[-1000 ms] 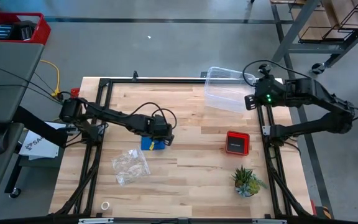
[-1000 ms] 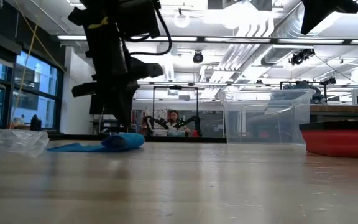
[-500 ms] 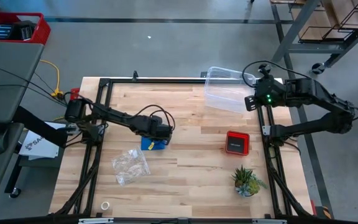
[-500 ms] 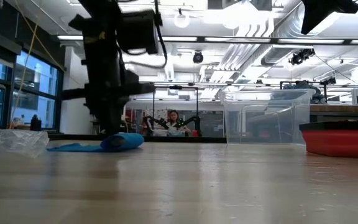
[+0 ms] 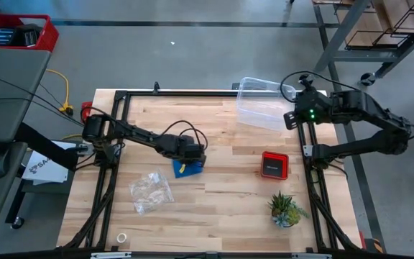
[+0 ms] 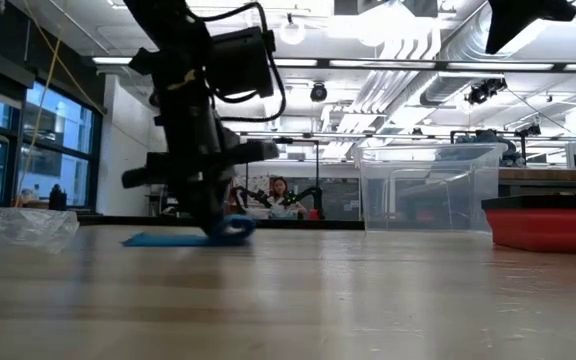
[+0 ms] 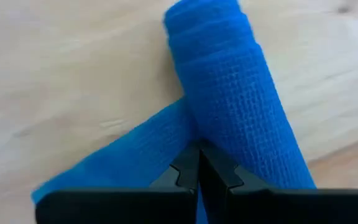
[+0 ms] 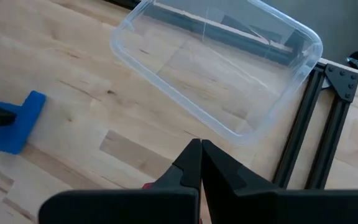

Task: Roll bandage
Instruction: Roll the blue bandage

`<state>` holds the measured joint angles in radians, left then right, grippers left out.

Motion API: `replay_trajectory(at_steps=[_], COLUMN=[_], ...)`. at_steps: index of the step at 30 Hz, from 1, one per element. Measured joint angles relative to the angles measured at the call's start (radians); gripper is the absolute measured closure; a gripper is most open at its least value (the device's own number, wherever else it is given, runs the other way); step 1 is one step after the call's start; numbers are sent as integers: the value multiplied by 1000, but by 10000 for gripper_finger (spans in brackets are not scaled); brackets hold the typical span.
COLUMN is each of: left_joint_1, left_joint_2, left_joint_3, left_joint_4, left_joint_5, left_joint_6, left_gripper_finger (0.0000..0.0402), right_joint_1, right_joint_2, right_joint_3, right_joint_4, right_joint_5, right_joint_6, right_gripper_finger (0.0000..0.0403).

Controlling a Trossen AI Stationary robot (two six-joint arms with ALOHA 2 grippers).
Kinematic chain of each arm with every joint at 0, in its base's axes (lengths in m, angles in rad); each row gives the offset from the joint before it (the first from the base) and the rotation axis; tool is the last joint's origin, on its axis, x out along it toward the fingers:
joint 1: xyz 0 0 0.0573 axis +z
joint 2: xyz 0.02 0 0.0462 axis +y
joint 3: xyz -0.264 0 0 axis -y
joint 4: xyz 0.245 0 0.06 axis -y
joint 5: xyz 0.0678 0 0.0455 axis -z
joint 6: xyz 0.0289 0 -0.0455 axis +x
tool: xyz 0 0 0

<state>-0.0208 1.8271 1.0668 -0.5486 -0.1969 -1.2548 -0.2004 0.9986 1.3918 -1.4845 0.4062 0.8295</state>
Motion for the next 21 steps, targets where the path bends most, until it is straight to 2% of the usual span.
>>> replay_trajectory(at_steps=[5,9,12,18,21], left_joint_1=[0,0,-1,11,-14], left_joint_2=[0,11,12,-36,-82], left_joint_3=[4,53,84,121,116], left_joint_4=[102,98,67,-127,-248], left_joint_5=[-8,-25,-92,-128,-132], left_joint_6=[28,85,132,275,281], left_gripper_finger=[401,401,401,401,401], right_joint_1=[0,14,59,154,164], right_joint_2=[-6,4,42,225,345], right_joint_3=[0,0,0,0,0], right_joint_4=[0,14,41,197,309], right_joint_5=[-68,-121,-153,-181,-237], right_joint_6=[1,14,38,11,-54], right_gripper_finger=[403,403,403,403,403])
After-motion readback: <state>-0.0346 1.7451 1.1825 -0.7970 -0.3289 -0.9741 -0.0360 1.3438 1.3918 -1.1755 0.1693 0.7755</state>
